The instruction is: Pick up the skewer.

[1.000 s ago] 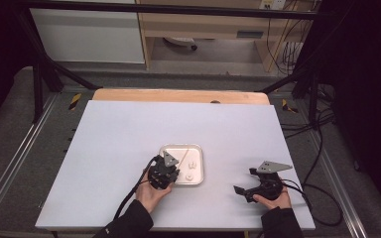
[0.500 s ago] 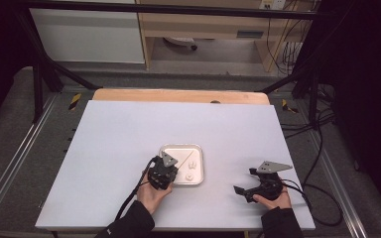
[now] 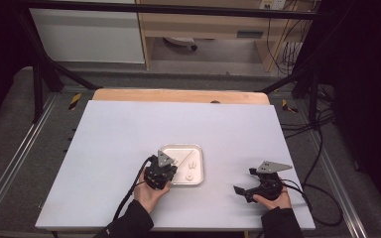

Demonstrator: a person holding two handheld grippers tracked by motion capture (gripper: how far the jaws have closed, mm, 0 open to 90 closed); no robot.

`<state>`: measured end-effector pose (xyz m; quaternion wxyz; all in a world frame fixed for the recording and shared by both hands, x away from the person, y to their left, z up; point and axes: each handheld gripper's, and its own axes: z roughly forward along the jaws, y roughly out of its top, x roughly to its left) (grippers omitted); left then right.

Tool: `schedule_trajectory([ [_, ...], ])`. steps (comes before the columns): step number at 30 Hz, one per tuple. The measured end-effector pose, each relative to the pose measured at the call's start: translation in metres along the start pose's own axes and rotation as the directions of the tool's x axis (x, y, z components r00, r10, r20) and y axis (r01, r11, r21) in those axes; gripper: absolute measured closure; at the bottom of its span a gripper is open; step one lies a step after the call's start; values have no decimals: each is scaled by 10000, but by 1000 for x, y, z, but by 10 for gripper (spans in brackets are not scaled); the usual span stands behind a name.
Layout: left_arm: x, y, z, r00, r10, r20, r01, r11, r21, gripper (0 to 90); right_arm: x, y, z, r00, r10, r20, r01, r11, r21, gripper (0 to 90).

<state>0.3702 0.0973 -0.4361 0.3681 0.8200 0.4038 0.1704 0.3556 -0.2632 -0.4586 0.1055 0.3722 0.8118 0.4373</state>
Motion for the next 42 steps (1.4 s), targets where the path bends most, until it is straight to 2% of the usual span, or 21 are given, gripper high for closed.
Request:
schedule_trajectory([
  [7, 5, 1, -10, 9993, 108, 369, -102, 9998, -161, 889, 0, 0, 0, 10000, -27, 47, 27, 10000, 50, 13],
  [12, 9, 0, -16, 9973, 366, 632, -357, 9993, -147, 889, 2, 1, 1, 9999, -101, 44, 101, 9999, 71, 10],
  [19, 11, -2, -24, 9909, 875, 1027, -860, 9961, -187, 889, 5, 4, 3, 9990, -397, 194, 393, 9990, 212, 7],
  [26, 16, -2, -28, 9848, 1001, 1423, -978, 9949, -230, 889, 12, 9, 3, 9976, -542, 419, 537, 9985, 132, 7],
  [39, 10, 1, -29, 9726, 1446, 1823, -1449, 9894, -114, 889, 26, 19, 9, 9893, -1342, 580, 1323, 9906, 352, 12],
  [41, 9, 2, -29, 9711, 1467, 1881, -1477, 9890, -90, 889, 28, 20, 10, 9866, -1482, 676, 1452, 9883, 476, 14],
  [42, 9, 3, -29, 9692, 1530, 1930, -1548, 9879, -59, 889, 29, 21, 11, 9821, -1722, 758, 1678, 9839, 614, 16],
])
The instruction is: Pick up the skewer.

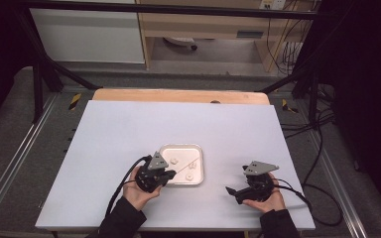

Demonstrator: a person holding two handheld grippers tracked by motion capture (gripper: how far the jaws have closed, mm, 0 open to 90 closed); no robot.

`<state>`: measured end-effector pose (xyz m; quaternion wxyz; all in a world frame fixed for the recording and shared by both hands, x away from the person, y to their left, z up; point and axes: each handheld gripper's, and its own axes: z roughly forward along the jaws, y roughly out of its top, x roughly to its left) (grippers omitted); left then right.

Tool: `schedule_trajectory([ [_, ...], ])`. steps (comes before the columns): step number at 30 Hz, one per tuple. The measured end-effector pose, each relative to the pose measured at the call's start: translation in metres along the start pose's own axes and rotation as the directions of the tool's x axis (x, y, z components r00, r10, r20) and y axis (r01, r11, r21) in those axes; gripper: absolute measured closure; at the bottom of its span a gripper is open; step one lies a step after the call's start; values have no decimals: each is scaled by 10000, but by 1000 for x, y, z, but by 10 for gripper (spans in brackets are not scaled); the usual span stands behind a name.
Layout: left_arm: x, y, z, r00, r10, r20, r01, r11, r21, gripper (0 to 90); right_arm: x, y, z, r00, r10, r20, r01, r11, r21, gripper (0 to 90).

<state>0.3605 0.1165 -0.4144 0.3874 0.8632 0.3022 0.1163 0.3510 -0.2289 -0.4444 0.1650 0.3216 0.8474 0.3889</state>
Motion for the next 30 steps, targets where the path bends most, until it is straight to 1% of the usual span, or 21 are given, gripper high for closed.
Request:
schedule_trajectory([
  [1, 0, 0, 0, 10000, 0, 0, 0, 10000, 0, 889, 0, 0, 0, 10000, 0, 0, 0, 10000, 0, 16],
  [2, 0, 1, 0, 10000, 30, 20, -30, 10000, 29, 889, 2, 2, 1, 9998, -179, 54, 179, 9998, 104, 16],
  [3, 0, 1, 0, 10000, 62, 55, -62, 10000, 65, 889, 2, 2, 1, 9998, -179, 54, 179, 9998, 104, 16],
  [6, -1, 3, 1, 9998, 167, 146, -169, 9998, 145, 889, 5, 5, 4, 9985, -525, 152, 522, 9984, 217, 20],
  [10, -3, 5, 1, 9990, 365, 260, -372, 9989, 277, 889, 9, 8, 5, 9942, -1026, 336, 1012, 9940, 409, 23],
  [11, -3, 5, 1, 9988, 401, 297, -409, 9988, 282, 889, 9, 8, 5, 9942, -1026, 336, 1012, 9940, 409, 23],
  [12, -4, 6, 1, 9984, 455, 342, -465, 9984, 306, 889, 10, 10, 5, 9920, -1198, 397, 1179, 9919, 476, 27],
  [13, -4, 6, 2, 9980, 507, 365, -518, 9981, 320, 889, 10, 10, 5, 9920, -1198, 397, 1179, 9919, 476, 27],
  [16, -6, 9, 2, 9970, 609, 472, -625, 9975, 329, 889, 12, 13, 5, 9881, -1466, 462, 1442, 9882, 523, 31],
  [17, -6, 11, 3, 9965, 668, 504, -686, 9970, 357, 889, 14, 16, 5, 9837, -1713, 553, 1676, 9837, 652, 34],
  [18, -7, 12, 3, 9956, 765, 544, -787, 9961, 397, 889, 14, 16, 5, 9837, -1713, 553, 1676, 9837, 652, 34],
  [19, -8, 13, 3, 9951, 812, 562, -835, 9957, 400, 889, 16, 18, 6, 9790, -1951, 585, 1909, 9791, 694, 36],
  [21, -9, 17, 3, 9936, 961, 599, -990, 9940, 473, 889, 18, 21, 6, 9730, -2221, 627, 2175, 9733, 735, 44],
  [22, -10, 19, 3, 9929, 1009, 622, -1040, 9934, 487, 889, 18, 21, 6, 9730, -2221, 627, 2175, 9733, 735, 44],
  [23, -11, 21, 3, 9920, 1095, 636, -1128, 9923, 512, 889, 19, 22, 6, 9695, -2359, 669, 2305, 9698, 793, 47],
  [25, -14, 26, 4, 9897, 1260, 674, -1299, 9898, 580, 889, 21, 24, 5, 9605, -2678, 751, 2610, 9612, 893, 57],
  [26, -15, 28, 4, 9887, 1329, 688, -1370, 9888, 589, 889, 23, 26, 4, 9513, -2980, 791, 2908, 9525, 909, 67],
  [27, -16, 31, 5, 9875, 1404, 721, -1450, 9874, 627, 889, 23, 26, 4, 9513, -2980, 791, 2908, 9525, 909, 67],
  [28, -17, 33, 6, 9865, 1463, 729, -1512, 9863, 663, 889, 23, 27, 4, 9458, -3145, 814, 3075, 9474, 884, 75],
  [29, -19, 35, 7, 9847, 1561, 770, -1615, 9844, 695, 889, 25, 29, 4, 9379, -3372, 814, 3303, 9398, 877, 88],
  [30, -20, 37, 8, 9831, 1646, 798, -1707, 9824, 763, 889, 25, 29, 4, 9379, -3372, 814, 3303, 9398, 877, 88],
])
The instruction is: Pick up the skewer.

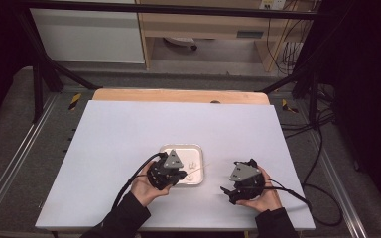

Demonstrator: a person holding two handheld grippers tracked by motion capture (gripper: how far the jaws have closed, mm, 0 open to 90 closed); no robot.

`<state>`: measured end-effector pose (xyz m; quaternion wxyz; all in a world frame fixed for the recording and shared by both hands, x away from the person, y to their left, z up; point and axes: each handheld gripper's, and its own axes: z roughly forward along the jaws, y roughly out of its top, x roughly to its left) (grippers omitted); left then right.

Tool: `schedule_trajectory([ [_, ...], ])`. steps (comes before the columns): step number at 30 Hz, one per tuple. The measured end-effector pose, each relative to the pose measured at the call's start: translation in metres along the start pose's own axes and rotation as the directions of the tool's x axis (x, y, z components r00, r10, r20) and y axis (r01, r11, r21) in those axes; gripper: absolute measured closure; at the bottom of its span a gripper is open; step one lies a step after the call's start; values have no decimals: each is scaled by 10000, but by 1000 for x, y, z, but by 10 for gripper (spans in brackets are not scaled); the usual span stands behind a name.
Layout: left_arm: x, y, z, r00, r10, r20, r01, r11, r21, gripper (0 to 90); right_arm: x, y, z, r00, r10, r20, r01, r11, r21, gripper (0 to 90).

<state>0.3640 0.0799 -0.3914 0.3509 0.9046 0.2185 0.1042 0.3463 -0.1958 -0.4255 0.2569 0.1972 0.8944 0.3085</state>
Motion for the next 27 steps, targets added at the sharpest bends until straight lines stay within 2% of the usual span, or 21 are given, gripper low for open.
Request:
schedule_trajectory([
  [3, -4, 7, 3, 9998, 188, 84, -188, 9998, 35, 889, 2, 4, 0, 9984, -557, 66, 556, 9983, 167, 109],
  [9, -10, 17, 10, 9983, 530, 237, -537, 9981, 297, 889, 4, 7, -2, 9944, -1055, 101, 1054, 9943, 128, 146],
  [15, -14, 24, 16, 9967, 691, 414, -708, 9967, 404, 889, 4, 8, -3, 9890, -1467, 176, 1466, 9892, 85, 182],
  [16, -15, 25, 17, 9967, 685, 443, -703, 9967, 400, 889, 5, 8, -4, 9844, -1740, 262, 1739, 9848, 40, 200],
  [21, -18, 30, 22, 9951, 800, 586, -828, 9955, 461, 889, 6, 9, -3, 9746, -2223, 272, 2226, 9749, -59, 247],
  [24, -20, 33, 25, 9940, 877, 647, -910, 9946, 500, 889, 7, 11, -1, 9608, -2768, 177, 2769, 9609, -73, 302],
  [26, -22, 35, 28, 9935, 897, 700, -931, 9945, 471, 889, 8, 11, -1, 9581, -2859, 189, 2861, 9582, -53, 316],
  [27, -24, 37, 29, 9923, 976, 765, -1017, 9935, 517, 889, 8, 13, 0, 9499, -3120, 173, 3122, 9500, -47, 351],
])
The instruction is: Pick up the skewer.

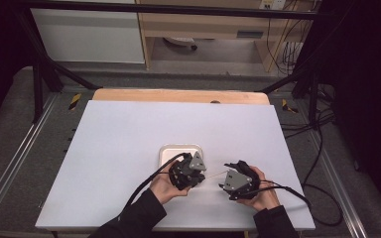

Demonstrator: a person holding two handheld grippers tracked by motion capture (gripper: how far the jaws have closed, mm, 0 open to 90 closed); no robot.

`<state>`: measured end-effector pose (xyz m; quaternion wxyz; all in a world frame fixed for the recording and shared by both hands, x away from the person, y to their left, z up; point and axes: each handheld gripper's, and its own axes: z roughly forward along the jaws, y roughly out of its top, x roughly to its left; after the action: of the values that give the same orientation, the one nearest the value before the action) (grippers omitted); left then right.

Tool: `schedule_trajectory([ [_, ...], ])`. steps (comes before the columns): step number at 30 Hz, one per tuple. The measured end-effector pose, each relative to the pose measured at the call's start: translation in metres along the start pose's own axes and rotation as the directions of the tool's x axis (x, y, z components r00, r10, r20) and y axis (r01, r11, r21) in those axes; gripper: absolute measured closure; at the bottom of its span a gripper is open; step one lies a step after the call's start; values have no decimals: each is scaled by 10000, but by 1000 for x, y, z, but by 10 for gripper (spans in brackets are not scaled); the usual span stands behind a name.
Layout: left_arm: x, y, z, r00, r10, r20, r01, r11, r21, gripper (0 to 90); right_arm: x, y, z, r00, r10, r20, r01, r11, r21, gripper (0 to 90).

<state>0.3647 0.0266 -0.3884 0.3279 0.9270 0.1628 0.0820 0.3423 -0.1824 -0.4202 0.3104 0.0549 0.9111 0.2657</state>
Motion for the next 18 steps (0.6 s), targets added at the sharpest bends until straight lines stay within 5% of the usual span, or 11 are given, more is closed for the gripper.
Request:
schedule_trajectory([
  [10, -4, 6, 7, 9996, 206, 194, -208, 9997, 108, 889, 1, 3, 3, 9931, -1163, -131, 1164, 9932, 101, 505],
  [18, -4, 7, 11, 9990, 307, 331, -314, 9993, 219, 889, 4, 4, 7, 9750, -2188, -383, 2201, 9749, 345, 649],
])
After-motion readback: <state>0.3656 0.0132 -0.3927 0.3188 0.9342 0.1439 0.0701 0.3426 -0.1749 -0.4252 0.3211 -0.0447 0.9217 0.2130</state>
